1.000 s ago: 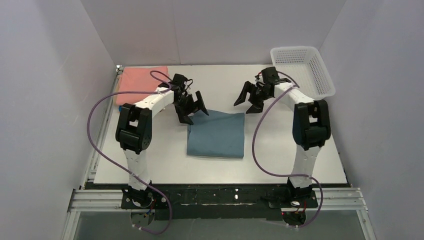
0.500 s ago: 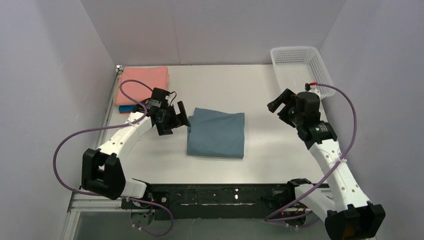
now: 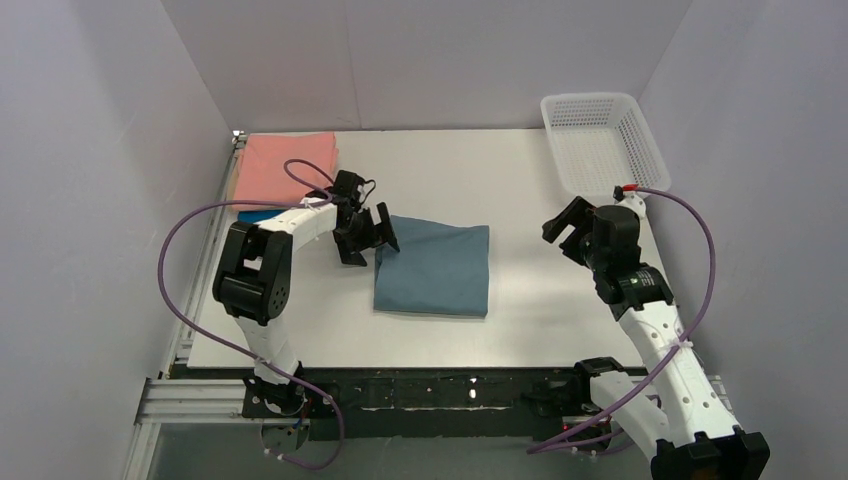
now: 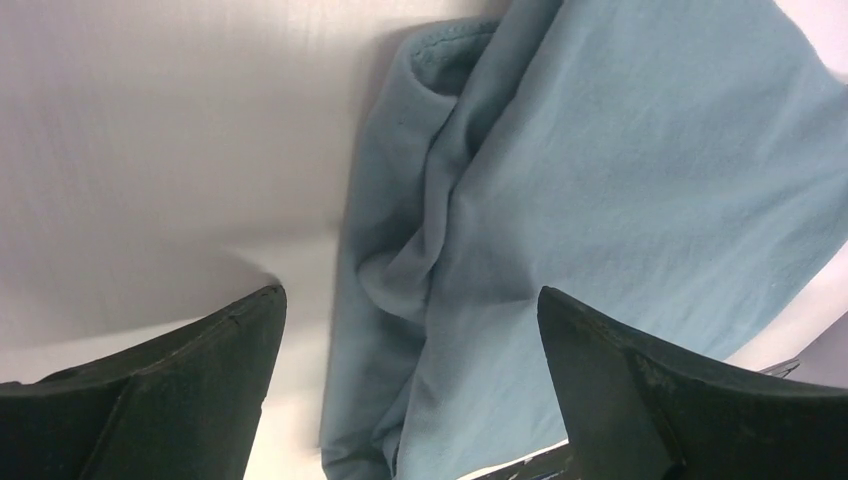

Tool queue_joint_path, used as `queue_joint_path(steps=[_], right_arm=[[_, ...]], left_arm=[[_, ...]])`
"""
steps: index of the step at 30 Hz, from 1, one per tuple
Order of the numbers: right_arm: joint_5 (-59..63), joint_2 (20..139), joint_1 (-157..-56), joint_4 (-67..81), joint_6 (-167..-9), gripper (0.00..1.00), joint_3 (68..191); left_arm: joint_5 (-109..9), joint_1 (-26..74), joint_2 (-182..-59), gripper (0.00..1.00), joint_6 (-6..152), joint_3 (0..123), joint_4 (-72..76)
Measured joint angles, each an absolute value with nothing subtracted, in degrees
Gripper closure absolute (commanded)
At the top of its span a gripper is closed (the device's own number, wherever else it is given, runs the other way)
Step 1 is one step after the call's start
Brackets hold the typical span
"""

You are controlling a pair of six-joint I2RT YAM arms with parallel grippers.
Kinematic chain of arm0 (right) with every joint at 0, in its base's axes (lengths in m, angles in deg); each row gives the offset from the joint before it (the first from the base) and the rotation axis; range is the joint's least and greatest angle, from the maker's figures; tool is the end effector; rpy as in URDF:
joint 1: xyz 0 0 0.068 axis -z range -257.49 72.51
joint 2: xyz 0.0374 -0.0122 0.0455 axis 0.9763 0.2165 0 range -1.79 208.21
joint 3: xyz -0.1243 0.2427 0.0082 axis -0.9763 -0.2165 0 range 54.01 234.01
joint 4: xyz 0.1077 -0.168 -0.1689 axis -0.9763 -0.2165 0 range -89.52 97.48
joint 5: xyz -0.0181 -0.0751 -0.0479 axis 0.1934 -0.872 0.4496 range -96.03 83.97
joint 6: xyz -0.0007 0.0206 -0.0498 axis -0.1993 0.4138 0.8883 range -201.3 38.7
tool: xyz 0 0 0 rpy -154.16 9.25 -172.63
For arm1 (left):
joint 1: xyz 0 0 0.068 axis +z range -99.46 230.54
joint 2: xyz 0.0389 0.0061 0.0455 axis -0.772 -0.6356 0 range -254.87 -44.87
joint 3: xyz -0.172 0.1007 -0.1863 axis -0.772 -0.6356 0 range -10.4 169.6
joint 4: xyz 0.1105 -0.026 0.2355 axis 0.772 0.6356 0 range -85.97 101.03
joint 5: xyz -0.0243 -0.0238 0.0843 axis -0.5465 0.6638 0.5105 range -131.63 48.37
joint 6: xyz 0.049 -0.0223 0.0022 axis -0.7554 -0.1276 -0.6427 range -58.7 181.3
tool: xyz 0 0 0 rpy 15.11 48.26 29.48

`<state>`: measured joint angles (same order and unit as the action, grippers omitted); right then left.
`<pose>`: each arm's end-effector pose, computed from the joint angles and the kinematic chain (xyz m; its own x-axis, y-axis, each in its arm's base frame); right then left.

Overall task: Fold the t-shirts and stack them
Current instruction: Put the neatly folded tshirt into the corner of the board with the left arm

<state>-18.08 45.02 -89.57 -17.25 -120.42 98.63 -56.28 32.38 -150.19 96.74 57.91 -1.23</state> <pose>0.1809 0.0310 0.3072 -0.3576 0.5544 -0.7515 0.2618 0.8320 0.4892 0.3903 -0.1374 0.2115 -0.7007 -0.3606 -0.6157 0.1222 0.7895 -0.6015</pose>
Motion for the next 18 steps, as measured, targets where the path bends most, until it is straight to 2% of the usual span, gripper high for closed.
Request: queue_joint_path(steps=[4,9,13,18], right_arm=[[-17.95,45.96,-89.57,-17.21,-119.93,0.12,98.63],[-17.86,47.49,-89.57,-17.16,-119.65,0.12,98.63],[-17.86,49.15,-89.57,-17.14,-119.23,0.12,98.63],[-17.86,50.72,-89.57,-16.99,-118.38,0.12,98.63]], left_arm=[[-55.76,31.05,-150.36,0.03,96.02,58.0,-2.04],[-52.46,27.05,-151.7,0.14,95.32,59.97,-1.14],[-48.7,24.34,-154.34,0.28,96.02,63.55,0.96],[-46.49,23.12,-156.92,0.5,97.4,66.44,2.53]])
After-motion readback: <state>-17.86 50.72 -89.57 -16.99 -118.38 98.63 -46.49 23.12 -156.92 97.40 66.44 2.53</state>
